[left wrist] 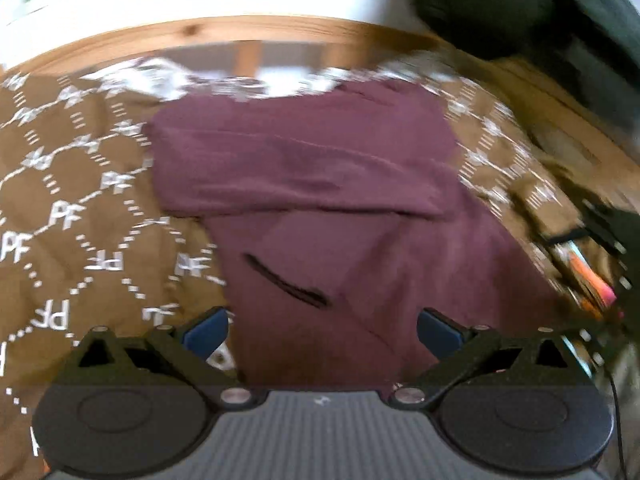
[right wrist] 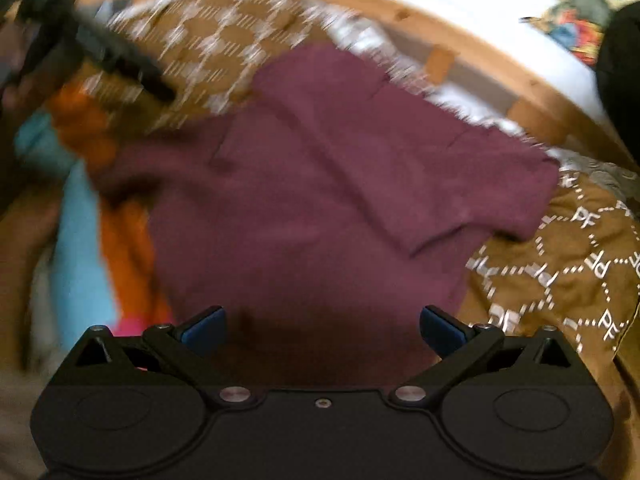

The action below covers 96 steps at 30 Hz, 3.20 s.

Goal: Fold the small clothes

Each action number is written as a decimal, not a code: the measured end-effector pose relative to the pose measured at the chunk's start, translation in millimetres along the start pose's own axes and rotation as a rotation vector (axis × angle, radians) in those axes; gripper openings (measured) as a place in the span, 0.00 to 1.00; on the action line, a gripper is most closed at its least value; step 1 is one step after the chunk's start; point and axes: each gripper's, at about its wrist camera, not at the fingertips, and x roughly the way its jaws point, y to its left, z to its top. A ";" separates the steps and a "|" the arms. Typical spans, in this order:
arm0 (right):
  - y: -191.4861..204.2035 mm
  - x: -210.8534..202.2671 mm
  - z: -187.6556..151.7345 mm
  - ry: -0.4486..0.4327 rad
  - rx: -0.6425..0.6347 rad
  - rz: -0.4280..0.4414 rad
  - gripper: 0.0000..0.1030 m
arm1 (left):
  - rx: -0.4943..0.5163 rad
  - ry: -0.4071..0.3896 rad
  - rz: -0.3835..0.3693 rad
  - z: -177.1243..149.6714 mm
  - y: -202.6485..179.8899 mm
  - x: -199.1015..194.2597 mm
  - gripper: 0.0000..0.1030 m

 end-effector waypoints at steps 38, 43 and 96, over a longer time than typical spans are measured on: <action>-93.4 -21.1 59.5 -0.187 0.761 0.365 0.06 | 0.249 0.182 0.068 -31.1 -50.3 63.4 0.99; -118.5 -19.8 74.5 -0.244 0.862 0.429 0.06 | 0.260 0.195 0.144 -35.2 -41.5 65.3 0.99; -75.5 -21.3 9.2 -0.106 0.771 0.172 0.07 | 0.370 -0.253 0.354 -37.5 -34.1 -7.9 0.06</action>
